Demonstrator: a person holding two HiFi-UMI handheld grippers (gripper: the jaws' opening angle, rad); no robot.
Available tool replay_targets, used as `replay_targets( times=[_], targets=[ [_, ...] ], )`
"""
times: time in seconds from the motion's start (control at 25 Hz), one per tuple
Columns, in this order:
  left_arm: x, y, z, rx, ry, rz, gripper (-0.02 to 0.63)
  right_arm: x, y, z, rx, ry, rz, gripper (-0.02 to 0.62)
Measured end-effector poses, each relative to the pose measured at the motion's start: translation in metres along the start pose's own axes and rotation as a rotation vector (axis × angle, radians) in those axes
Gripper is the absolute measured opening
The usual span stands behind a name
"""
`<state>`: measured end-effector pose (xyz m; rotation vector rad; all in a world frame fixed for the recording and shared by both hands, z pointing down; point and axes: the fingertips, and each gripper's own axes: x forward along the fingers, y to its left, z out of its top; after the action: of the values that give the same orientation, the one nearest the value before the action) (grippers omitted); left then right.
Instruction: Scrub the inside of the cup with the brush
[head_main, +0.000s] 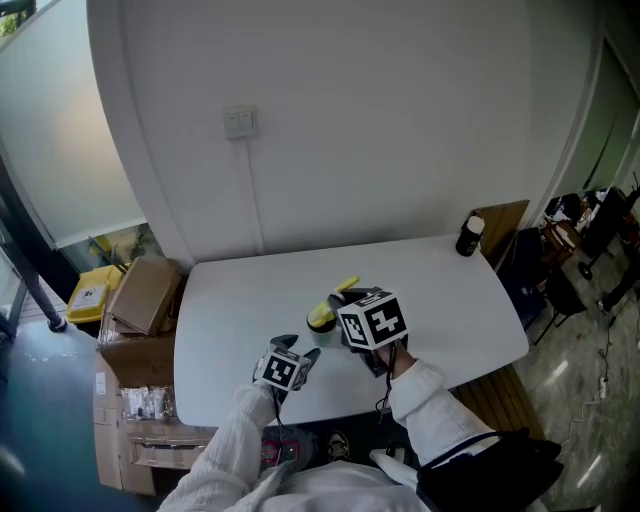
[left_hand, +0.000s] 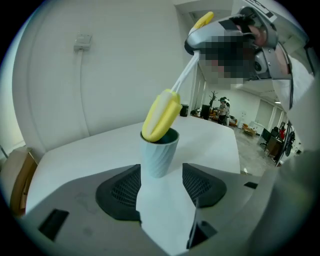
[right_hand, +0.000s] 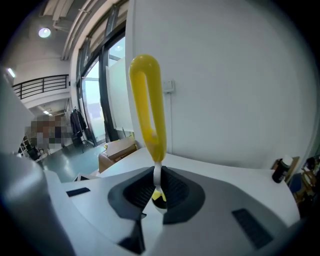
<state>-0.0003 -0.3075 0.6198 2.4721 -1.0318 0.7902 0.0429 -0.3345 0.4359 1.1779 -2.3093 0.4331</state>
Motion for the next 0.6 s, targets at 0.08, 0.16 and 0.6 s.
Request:
replay_targets(
  times=[0.08, 0.16, 0.6],
  targets=[
    [-0.013, 0.0, 0.004, 0.009, -0.013, 0.032, 0.247, -0.009, 0.001, 0.005, 0.019, -0.039, -0.03, 0.087],
    [-0.027, -0.002, 0.009, 0.019, -0.03, 0.051, 0.247, -0.019, 0.002, 0.011, 0.034, -0.073, -0.064, 0.087],
    [-0.106, -0.02, 0.032, -0.037, -0.206, 0.09, 0.174, -0.062, 0.033, -0.009, 0.097, -0.159, -0.174, 0.087]
  ],
)
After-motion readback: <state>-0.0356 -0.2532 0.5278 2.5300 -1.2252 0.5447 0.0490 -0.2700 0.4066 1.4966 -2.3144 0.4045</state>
